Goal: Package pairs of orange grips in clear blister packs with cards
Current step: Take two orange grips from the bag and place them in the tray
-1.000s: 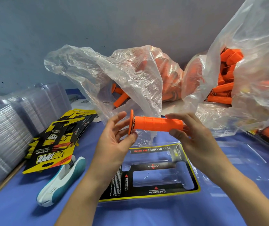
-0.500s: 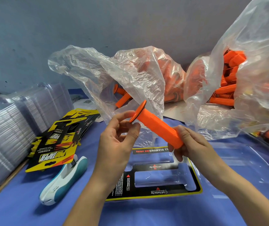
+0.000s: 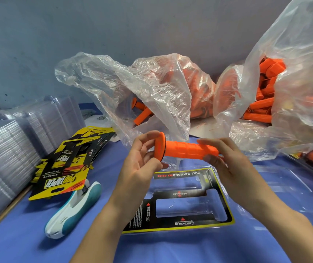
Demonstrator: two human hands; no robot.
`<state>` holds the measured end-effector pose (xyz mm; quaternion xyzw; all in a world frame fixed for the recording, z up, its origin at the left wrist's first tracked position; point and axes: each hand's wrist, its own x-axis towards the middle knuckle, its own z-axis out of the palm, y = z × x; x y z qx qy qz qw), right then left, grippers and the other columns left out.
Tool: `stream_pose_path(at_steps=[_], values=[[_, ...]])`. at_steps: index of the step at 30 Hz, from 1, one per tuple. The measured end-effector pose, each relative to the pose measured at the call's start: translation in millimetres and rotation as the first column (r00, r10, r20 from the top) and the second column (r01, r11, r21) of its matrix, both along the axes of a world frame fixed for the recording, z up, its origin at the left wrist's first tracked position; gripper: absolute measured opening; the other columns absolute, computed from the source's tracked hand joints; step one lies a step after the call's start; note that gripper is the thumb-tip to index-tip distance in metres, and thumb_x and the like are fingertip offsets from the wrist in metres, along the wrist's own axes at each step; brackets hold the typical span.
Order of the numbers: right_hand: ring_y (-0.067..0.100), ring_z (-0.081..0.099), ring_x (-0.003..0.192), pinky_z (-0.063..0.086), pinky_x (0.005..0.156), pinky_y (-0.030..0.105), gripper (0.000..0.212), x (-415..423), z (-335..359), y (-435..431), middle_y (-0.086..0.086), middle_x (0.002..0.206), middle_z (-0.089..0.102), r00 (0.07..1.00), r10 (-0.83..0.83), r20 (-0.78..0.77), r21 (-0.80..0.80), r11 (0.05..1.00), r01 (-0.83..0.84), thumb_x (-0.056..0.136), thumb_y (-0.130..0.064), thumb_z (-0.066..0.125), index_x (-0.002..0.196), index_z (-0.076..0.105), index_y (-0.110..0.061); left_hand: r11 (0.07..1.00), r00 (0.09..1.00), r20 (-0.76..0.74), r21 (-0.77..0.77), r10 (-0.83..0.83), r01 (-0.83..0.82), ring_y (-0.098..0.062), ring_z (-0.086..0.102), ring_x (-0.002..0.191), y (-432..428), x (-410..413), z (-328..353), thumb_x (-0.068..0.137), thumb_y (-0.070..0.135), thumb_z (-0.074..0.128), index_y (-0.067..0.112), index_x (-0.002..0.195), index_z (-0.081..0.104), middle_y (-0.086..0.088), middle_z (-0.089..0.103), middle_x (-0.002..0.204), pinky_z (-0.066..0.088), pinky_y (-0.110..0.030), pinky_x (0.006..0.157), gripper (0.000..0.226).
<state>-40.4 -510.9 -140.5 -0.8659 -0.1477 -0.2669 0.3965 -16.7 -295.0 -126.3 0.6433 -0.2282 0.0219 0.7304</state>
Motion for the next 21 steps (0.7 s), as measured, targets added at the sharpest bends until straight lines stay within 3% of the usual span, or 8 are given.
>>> stream_pose_path(at_steps=[2,4,6,8,12,15,18,21], values=[[-0.017,0.051,0.094,0.038,0.08,0.004,0.045,-2.6,2.8,-0.2,-0.006,0.115,0.05,0.994,-0.061,0.088,-0.051,0.997,0.066,0.092,0.002,0.061,0.126,0.058,-0.028,0.999,0.999,-0.032,-0.002,-0.032,0.032,-0.02,0.062,0.113,0.2,0.7,-0.6,0.076,0.014,0.059,0.03,0.123,0.057,0.0,0.064,0.125,0.055,-0.039,0.092,0.05],[-0.005,0.056,0.093,0.041,0.082,0.008,0.046,-5.3,3.3,-0.3,0.002,0.117,0.051,0.975,-0.102,0.195,-0.133,0.983,0.129,0.086,0.006,0.067,0.125,0.062,-0.019,0.999,0.998,-0.05,0.028,-0.029,0.03,-0.014,0.062,0.116,-1.3,-0.1,-1.1,0.072,0.03,0.068,0.031,0.126,0.056,0.005,0.064,0.126,0.054,-0.032,0.092,0.055],[0.017,0.06,0.096,0.05,0.082,0.025,0.049,-7.3,1.9,-0.4,0.007,0.115,0.053,0.95,-0.125,0.287,-0.226,0.955,0.194,0.081,0.006,0.072,0.124,0.063,-0.016,0.997,0.999,-0.04,0.077,0.0,0.003,-0.011,0.061,0.118,-2.9,-1.0,-1.6,0.076,0.035,0.071,0.033,0.127,0.055,0.007,0.065,0.126,0.053,-0.029,0.095,0.054],[0.028,0.062,0.095,0.056,0.074,0.039,0.048,-7.6,0.8,-2.3,0.007,0.115,0.053,0.927,-0.152,0.343,-0.259,0.933,0.249,0.081,0.001,0.074,0.123,0.063,-0.017,0.995,0.999,-0.033,0.094,0.021,-0.018,-0.011,0.062,0.118,-3.5,-0.7,-2.2,0.082,0.03,0.067,0.033,0.127,0.054,0.006,0.066,0.125,0.052,-0.03,0.098,0.047],[0.025,0.053,0.098,0.047,0.077,0.032,0.047,-6.9,0.8,-6.1,0.0,0.117,0.048,0.901,-0.158,0.405,-0.282,0.915,0.287,0.084,-0.01,0.069,0.126,0.054,-0.026,0.995,0.999,-0.035,0.098,0.024,-0.021,-0.014,0.063,0.116,-2.8,-0.4,-0.1,0.083,0.027,0.063,0.029,0.129,0.053,0.005,0.067,0.123,0.052,-0.031,0.099,0.047],[0.024,0.051,0.099,0.05,0.076,0.036,0.046,-6.0,1.3,-7.2,-0.001,0.118,0.048,0.901,-0.166,0.4,-0.281,0.914,0.293,0.085,-0.014,0.067,0.126,0.053,-0.027,0.995,0.998,-0.038,0.09,0.051,-0.048,-0.014,0.064,0.114,-1.7,-0.1,1.9,0.083,0.03,0.063,0.028,0.128,0.055,0.006,0.068,0.119,0.053,-0.032,0.098,0.045],[0.025,0.048,0.102,0.045,0.084,0.033,0.042,-6.1,1.2,-7.2,0.0,0.12,0.05,0.908,-0.167,0.384,-0.266,0.922,0.282,0.088,-0.017,0.064,0.128,0.053,-0.025,0.991,0.996,-0.028,0.113,0.081,-0.077,-0.014,0.067,0.106,0.7,1.9,3.8,0.084,0.033,0.065,0.029,0.121,0.06,0.005,0.07,0.115,0.056,-0.032,0.093,0.038],[0.022,0.045,0.111,0.036,0.096,0.022,0.039,-6.4,1.8,-7.1,0.0,0.123,0.053,0.93,-0.159,0.331,-0.223,0.945,0.24,0.091,-0.021,0.06,0.13,0.056,-0.021,0.987,0.995,-0.018,0.135,0.094,-0.091,-0.007,0.067,0.093,4.2,3.4,6.3,0.085,0.043,0.07,0.031,0.114,0.064,0.004,0.073,0.107,0.053,-0.019,0.086,0.031]])
